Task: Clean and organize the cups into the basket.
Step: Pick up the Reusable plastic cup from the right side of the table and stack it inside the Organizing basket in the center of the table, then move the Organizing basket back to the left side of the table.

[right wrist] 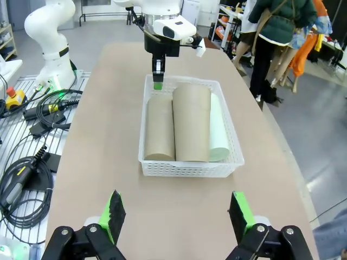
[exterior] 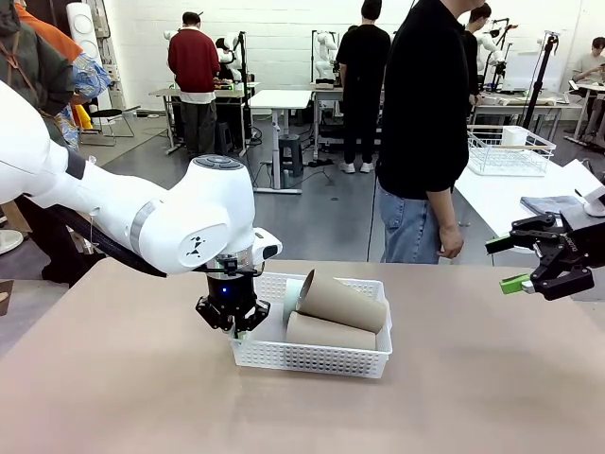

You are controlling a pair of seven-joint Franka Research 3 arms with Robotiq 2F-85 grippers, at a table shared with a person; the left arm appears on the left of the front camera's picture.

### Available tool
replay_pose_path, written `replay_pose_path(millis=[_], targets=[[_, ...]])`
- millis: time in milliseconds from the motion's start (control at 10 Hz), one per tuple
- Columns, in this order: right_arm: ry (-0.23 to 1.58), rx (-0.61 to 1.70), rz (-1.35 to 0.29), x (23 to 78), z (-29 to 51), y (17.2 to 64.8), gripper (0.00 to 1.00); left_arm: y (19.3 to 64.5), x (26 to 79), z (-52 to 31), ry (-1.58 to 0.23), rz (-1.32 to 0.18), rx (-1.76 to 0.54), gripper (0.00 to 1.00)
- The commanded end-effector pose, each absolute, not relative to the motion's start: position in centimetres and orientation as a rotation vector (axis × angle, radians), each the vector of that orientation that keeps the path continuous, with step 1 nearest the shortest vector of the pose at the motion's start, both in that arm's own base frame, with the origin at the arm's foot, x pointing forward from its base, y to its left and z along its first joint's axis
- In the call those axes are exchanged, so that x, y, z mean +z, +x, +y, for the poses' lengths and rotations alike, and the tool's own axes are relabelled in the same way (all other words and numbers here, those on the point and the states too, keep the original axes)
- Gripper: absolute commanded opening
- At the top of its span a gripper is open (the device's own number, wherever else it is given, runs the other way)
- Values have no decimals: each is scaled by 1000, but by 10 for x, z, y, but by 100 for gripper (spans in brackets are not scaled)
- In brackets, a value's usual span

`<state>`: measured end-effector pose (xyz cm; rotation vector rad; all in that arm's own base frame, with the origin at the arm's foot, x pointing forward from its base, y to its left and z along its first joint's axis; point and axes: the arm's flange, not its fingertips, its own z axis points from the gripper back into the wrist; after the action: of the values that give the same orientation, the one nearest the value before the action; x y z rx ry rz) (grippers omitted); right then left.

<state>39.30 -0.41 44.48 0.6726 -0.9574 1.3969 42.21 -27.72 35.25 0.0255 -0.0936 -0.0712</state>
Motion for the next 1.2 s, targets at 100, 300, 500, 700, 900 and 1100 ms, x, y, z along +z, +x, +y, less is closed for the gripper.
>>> replay_pose_path(millis=[100, 300, 500, 700, 900, 1100], targets=[[677, 1401, -962, 446, -5, 394, 100, 421, 353, -276, 26, -102, -86, 0], [677, 1401, -962, 446, -5, 394, 100, 421, 353, -276, 26, -102, -86, 0], [677, 1401, -962, 446, -5, 394, 100, 421, 353, -276, 26, -102, -86, 0], [677, 1401, -962, 446, -5, 394, 100, 421, 353, -276, 26, -102, -86, 0], [677, 1401, -962, 446, -5, 394, 100, 421, 353, -276, 26, -102, -86, 0], [677, 1401, -962, 446, -5, 394, 100, 421, 353, -276, 26, -102, -86, 0]])
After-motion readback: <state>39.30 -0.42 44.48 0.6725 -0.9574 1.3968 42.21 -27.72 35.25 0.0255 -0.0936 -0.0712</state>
